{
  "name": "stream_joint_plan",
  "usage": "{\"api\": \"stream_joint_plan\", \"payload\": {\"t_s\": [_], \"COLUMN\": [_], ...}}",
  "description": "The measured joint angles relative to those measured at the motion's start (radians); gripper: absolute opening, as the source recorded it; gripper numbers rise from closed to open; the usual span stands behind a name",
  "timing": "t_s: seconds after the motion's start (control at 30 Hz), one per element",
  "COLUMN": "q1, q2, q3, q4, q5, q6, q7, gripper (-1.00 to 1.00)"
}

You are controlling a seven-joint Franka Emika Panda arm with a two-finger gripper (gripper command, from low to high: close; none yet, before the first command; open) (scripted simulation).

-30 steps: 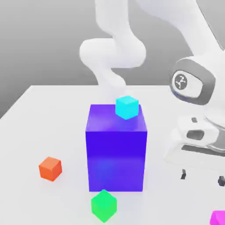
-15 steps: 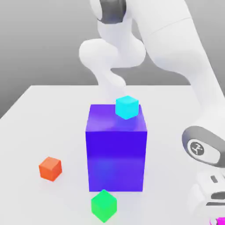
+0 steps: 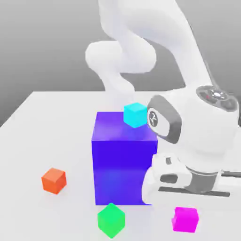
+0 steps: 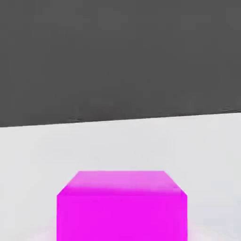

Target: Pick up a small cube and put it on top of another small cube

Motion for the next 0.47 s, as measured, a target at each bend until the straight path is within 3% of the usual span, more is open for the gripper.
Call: {"api": "stream_joint_plan", "payload": {"t_s": [0.2,0.37,0.4,0.47], "q1": [-0.163,-0.133,-0.125,-0.125], "q2": [-0.179,-0.042,-0.024,-0.024], "q3": [-0.034,-0.113,-0.124,-0.124], "q4": [-0.172,-0.183,-0.182,-0.182], "q5": [0.209,0.1,0.084,0.084], "q6": [0.06,0.206,0.222,0.222], "q7": [-0.24,-0.173,-0.161,-0.161], "gripper": [-1.0,-1.0,1.0,1.0]}}
